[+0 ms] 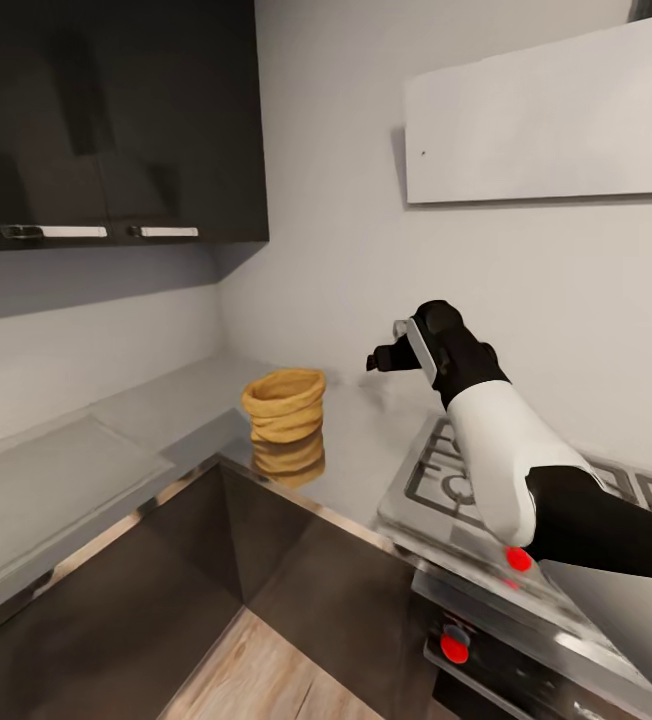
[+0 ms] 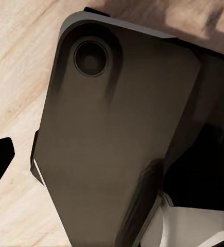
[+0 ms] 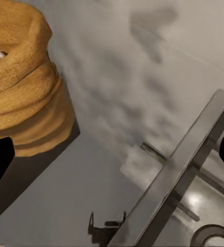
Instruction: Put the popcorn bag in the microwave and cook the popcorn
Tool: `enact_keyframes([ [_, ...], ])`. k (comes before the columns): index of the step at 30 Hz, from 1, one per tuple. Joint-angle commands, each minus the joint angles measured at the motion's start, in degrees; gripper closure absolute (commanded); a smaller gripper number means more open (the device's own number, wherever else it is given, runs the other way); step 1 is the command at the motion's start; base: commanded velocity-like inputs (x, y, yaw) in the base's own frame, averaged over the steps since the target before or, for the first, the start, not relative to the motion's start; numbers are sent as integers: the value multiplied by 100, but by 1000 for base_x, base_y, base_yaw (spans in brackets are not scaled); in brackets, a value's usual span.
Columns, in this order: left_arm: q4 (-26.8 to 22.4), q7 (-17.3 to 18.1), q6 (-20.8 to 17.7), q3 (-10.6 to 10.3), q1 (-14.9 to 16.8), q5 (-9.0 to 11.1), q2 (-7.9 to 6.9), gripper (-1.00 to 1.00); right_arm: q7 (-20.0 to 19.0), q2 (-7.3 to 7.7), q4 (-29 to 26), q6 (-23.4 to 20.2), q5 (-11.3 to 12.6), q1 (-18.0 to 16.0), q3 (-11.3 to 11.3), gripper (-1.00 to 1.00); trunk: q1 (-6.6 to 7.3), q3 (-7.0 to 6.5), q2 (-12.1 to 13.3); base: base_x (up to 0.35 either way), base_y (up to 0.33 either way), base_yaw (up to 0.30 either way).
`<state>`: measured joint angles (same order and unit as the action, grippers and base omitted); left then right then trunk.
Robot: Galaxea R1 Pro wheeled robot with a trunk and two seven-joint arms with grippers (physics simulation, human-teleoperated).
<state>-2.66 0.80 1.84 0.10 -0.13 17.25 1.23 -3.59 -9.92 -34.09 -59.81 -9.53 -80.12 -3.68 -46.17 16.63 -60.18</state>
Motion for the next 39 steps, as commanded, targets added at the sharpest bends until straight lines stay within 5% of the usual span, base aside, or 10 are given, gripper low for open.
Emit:
enact_keyframes([
  [1,-7,8,10,-1,-1,33,0,-100,-34,-8,-7,-19,-62,-4,-37,-100,-4,6,-3,312,0,0],
  [26,-7,8,7,-1,-2,32,1,-100,-41,-8,-102,-19,-40,-4,-26,-100,-4,6,-3,156,0,1],
  [39,-7,8,8,-1,0,33,0,-100,-29,-8,-101,-19,-86,-4,-20,-100,-4,6,-3,0,0,249],
])
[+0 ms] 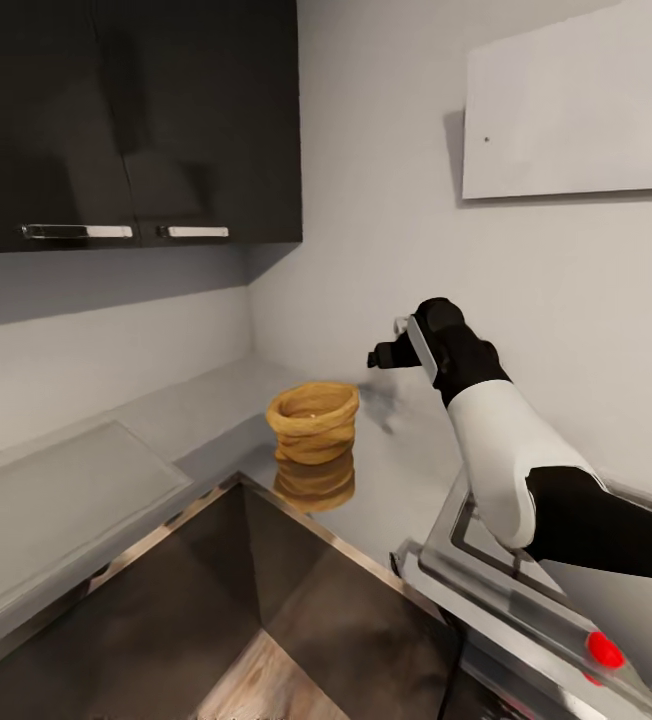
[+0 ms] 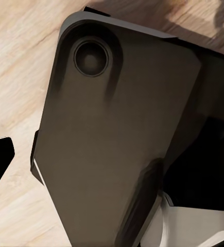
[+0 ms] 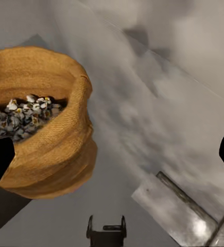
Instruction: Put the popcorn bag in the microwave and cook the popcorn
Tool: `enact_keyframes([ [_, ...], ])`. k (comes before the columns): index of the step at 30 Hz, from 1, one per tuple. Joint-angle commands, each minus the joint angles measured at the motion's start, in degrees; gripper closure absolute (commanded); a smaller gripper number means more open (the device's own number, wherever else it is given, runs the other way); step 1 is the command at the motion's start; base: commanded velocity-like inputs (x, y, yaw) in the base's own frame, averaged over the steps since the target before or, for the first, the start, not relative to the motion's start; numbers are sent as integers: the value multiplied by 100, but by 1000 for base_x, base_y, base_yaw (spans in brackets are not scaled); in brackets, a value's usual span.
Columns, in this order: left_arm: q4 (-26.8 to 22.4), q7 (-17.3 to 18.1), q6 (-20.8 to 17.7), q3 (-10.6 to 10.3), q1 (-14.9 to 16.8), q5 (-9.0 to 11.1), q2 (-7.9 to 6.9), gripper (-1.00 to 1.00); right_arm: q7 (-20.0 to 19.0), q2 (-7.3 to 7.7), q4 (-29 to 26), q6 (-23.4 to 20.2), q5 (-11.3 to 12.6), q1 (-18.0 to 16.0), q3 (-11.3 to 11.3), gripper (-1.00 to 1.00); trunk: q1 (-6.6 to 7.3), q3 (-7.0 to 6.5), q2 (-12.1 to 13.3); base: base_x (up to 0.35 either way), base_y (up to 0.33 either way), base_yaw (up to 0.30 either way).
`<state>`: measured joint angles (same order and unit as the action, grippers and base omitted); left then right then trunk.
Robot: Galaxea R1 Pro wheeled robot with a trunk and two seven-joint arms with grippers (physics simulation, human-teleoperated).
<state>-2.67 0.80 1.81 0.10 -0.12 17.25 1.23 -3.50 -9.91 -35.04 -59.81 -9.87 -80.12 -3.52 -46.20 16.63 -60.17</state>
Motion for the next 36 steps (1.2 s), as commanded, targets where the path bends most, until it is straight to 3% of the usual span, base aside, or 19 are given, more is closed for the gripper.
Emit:
enact_keyframes([
  [1,-6,8,10,-1,-2,33,0,-100,-37,-8,-4,-19,-60,-4,-33,-100,-1,6,-4,0,0,269],
  [6,-6,8,12,-1,-1,33,0,-100,-36,-8,-3,-19,-55,-4,-31,-100,-1,6,-4,0,0,197],
  [24,-7,0,12,13,-3,33,24,-100,-78,-8,112,-19,-23,31,-19,-100,-1,6,-4,0,0,5],
  [36,-6,0,11,-1,0,33,30,-100,-46,-8,112,-19,-33,31,-17,-100,-1,6,-4,138,0,0],
])
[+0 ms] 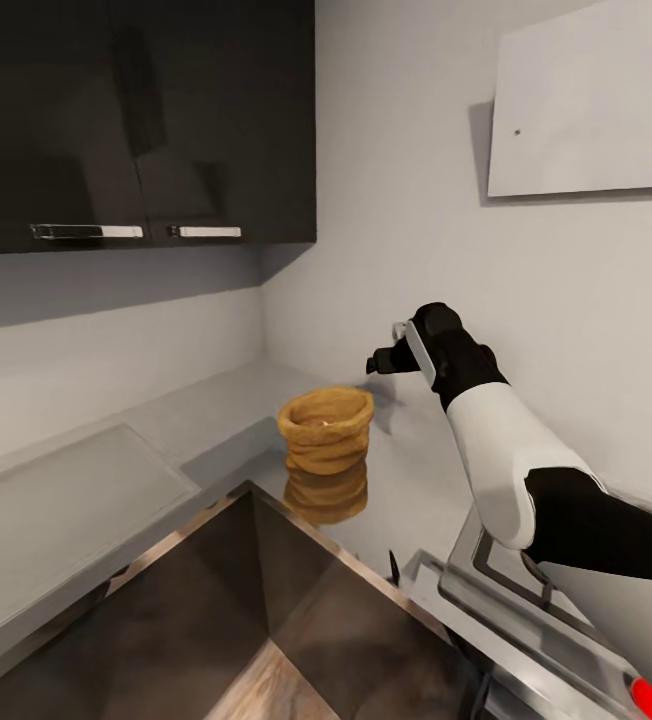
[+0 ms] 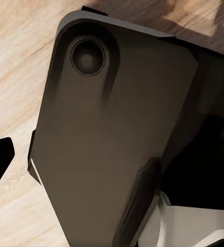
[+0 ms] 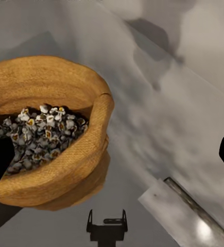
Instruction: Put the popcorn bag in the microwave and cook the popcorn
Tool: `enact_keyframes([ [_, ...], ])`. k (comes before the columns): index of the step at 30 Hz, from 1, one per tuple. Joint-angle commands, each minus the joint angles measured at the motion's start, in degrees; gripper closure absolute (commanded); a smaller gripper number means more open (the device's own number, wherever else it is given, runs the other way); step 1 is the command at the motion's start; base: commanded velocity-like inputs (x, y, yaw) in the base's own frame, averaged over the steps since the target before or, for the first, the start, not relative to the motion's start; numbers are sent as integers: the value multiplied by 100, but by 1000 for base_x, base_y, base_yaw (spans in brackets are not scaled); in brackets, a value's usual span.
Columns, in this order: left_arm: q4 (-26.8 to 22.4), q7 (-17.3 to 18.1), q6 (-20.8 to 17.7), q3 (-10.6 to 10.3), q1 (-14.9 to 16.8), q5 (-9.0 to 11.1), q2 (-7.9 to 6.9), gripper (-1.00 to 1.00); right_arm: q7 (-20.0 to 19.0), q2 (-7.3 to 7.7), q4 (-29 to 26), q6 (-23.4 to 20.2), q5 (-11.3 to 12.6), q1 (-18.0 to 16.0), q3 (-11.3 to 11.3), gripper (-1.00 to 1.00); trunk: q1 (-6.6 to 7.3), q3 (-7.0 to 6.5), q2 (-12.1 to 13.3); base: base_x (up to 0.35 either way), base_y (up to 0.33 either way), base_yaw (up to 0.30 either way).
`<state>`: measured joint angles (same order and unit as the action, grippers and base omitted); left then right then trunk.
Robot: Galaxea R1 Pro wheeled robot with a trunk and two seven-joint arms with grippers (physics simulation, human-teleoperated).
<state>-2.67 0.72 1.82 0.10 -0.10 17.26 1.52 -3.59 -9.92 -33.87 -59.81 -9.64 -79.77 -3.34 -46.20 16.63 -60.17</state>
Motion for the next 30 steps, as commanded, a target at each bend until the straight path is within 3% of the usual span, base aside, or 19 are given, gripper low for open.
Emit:
enact_keyframes([
  [1,-6,10,9,-1,-1,32,-2,-100,-40,-8,-5,-19,-56,-4,-35,-100,-1,6,-4,20,0,0],
  [9,-6,16,4,-4,-4,32,-3,-100,-33,-8,29,-19,-45,-4,-35,-100,-1,6,-4,128,0,0],
  [17,-6,16,3,-4,-4,32,-3,-100,-37,-8,754,-19,-64,-4,-36,-100,-1,6,-4,155,0,0],
  [30,-6,15,7,-1,-2,32,2,-100,-29,-8,832,-19,-76,-4,-40,-100,-1,6,-4,89,0,0],
])
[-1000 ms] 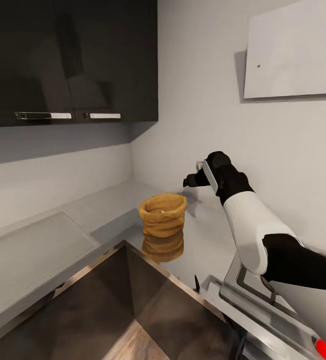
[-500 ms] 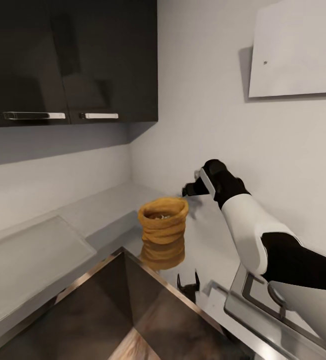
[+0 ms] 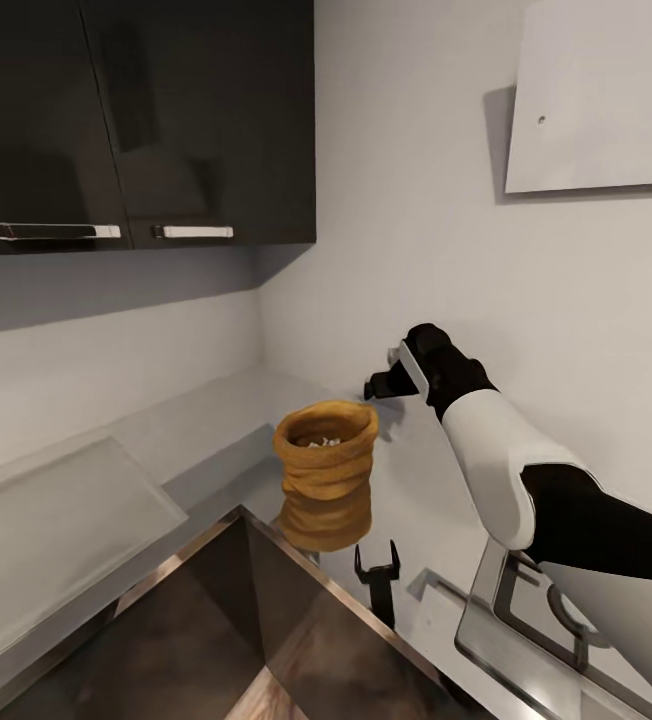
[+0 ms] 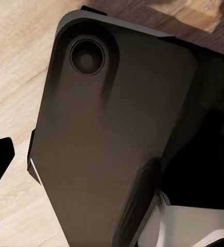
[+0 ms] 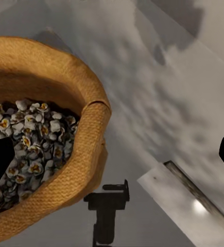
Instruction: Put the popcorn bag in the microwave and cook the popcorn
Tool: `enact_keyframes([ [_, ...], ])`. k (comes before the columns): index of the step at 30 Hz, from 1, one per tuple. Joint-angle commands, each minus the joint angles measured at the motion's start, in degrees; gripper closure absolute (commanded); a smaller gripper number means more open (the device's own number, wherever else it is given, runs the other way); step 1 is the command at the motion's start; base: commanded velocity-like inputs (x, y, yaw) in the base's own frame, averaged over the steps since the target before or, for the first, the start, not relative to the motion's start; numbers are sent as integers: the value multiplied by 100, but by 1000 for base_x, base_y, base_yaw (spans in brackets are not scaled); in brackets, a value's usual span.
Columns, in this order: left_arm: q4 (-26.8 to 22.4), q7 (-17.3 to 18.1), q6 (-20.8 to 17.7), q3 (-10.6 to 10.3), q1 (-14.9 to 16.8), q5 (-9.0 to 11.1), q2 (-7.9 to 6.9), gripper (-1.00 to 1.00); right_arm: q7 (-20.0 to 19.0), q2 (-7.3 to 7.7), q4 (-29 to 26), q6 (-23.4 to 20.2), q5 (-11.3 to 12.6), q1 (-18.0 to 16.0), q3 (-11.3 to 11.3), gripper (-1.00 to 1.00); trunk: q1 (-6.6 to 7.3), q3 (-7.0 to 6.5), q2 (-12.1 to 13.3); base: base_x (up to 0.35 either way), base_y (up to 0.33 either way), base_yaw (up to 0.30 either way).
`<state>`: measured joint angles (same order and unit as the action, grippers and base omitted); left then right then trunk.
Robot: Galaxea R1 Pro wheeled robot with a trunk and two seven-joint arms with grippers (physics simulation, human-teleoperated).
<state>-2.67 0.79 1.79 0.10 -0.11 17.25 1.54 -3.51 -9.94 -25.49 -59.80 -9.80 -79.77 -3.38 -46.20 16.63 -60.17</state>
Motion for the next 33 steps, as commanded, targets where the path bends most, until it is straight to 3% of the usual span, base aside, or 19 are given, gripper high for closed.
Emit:
enact_keyframes([
  [1,-6,9,10,-1,-1,32,0,-100,-33,-6,-2,-20,-55,-3,-36,-100,-1,6,-4,4,0,0],
  [5,-6,9,10,-1,1,32,-2,-100,-36,-6,-59,252,-76,-7,-33,-100,-1,6,-4,1,0,0],
  [9,-6,9,13,-1,-1,32,-4,-100,-69,-6,-10,913,-61,-4,-38,-100,-1,6,-4,0,0,0],
  [10,-6,9,10,-1,-2,32,0,-100,-39,-6,-12,1262,-70,61,-33,-100,-1,6,-4,0,0,0],
  [14,-6,9,12,-1,0,32,3,-100,-55,-6,4,1970,-49,443,-31,-100,-1,6,-4,0,0,0],
  [19,-6,9,12,-1,-3,32,-1,-100,-73,-6,358,2141,-62,543,-31,-100,-1,6,-4,0,0,0],
  [33,-6,7,8,-1,-2,32,-2,-100,-37,-6,452,2101,-57,550,-31,-100,-1,6,-4,5,0,0],
])
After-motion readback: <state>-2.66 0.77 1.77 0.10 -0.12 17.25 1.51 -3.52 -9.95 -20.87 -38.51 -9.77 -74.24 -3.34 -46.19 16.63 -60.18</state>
